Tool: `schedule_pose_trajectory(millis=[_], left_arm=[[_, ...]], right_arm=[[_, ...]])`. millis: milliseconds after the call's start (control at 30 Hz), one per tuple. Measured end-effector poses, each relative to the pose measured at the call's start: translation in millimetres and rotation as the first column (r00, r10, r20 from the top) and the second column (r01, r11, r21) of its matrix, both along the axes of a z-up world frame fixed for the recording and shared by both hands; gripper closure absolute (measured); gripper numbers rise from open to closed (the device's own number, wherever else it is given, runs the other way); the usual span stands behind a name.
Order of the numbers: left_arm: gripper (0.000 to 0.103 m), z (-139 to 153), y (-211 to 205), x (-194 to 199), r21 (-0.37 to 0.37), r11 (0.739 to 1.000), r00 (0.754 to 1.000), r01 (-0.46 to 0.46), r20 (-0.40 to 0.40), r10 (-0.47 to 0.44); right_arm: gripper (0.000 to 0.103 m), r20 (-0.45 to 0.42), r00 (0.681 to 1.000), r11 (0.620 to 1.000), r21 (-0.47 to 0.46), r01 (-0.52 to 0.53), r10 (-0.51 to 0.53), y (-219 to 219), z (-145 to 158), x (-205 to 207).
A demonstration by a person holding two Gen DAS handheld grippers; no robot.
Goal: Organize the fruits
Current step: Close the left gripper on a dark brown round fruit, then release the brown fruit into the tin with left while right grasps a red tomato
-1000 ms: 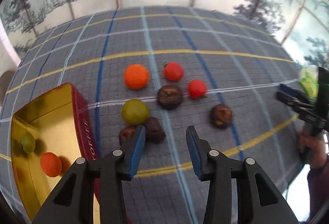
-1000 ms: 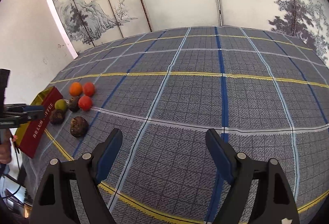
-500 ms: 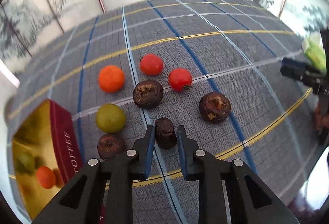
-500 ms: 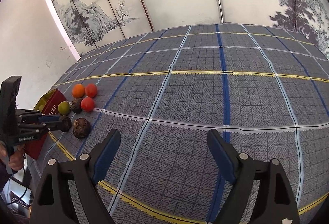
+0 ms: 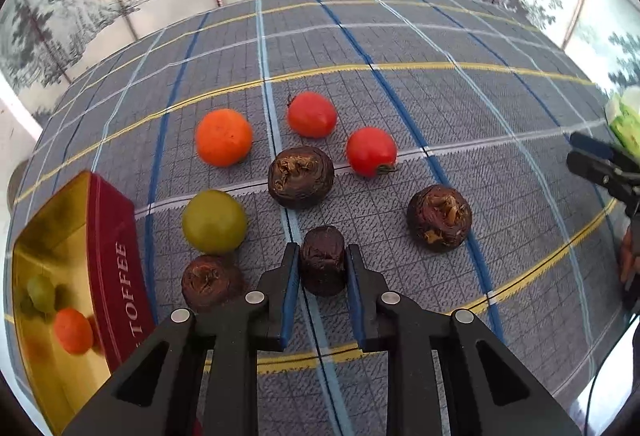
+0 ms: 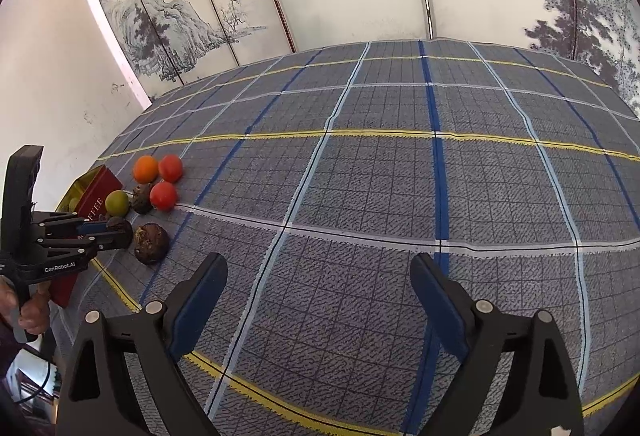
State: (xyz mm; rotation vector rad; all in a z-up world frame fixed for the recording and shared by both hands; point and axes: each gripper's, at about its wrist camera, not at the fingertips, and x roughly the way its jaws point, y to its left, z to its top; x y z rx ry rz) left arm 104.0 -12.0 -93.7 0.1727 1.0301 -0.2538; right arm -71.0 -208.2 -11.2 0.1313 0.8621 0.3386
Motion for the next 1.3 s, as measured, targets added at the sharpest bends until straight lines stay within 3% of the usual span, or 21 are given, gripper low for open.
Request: schedule_pose_trajectory(millis=[167, 300, 367, 467, 633, 767, 933, 1033, 1133, 1233, 1300], left_arm=[[0.08, 31, 14, -32, -0.094, 0.994, 0.996, -0.061, 0.057, 0.067], [0.08, 53, 34, -62, -0.171, 0.98, 0.993, -0.101, 0.049, 0.111], [0.08, 62, 44, -77, -0.193, 0.974, 0.99, -0.117, 0.052, 0.129], [0.08, 72, 63, -93, -0.212, 0.965, 0.985, -0.153, 0.049, 0.167], [0.08, 83, 91, -115, -0.22, 0.952, 0.971, -0.213, 0.058, 0.231], [0.08, 87, 113, -134, -0.201, 0.946, 0.958, -0.256, 0.079, 0.276], [0.08, 85, 132, -144, -0.194, 0.938, 0.949, -0.287, 0.079, 0.306], [0.08, 84, 139, -147, -0.195, 0.933, 0.944, -0.302, 0.078, 0.322], [0.08, 84, 146, -149, -0.199, 0.927, 0.937, -0.318, 0.082, 0.339], [0.08, 82, 155, -149, -0.188, 0.921, 0.927, -0.34, 0.099, 0.363], [0.08, 79, 162, -147, -0.178, 0.917, 0.919, -0.357, 0.107, 0.379]], right_arm=[[0.012, -0.012, 1.0, 1.0, -0.015, 0.0, 0.0, 2, -2, 1], [0.015, 0.003, 1.0, 0.999, -0.035, -0.025, 0.025, 13, 1, -1], [0.019, 0.005, 0.996, 0.995, 0.014, -0.094, 0.094, 31, 9, 0], [0.02, 0.044, 0.974, 0.974, 0.012, -0.224, 0.223, 77, 28, 6], [0.035, -0.003, 0.916, 0.91, -0.116, -0.399, 0.401, 156, 22, 30], [0.041, -0.039, 0.906, 0.893, -0.157, -0.422, 0.422, 178, 7, 45], [0.041, -0.06, 0.909, 0.89, -0.183, -0.417, 0.413, 189, -3, 64], [0.049, -0.076, 0.903, 0.881, -0.196, -0.43, 0.423, 196, -9, 71], [0.073, -0.075, 0.894, 0.875, -0.186, -0.447, 0.441, 200, -7, 71], [0.075, -0.049, 0.903, 0.883, -0.195, -0.427, 0.426, 193, -3, 64], [0.075, -0.028, 0.922, 0.909, -0.157, -0.385, 0.386, 176, -1, 57]])
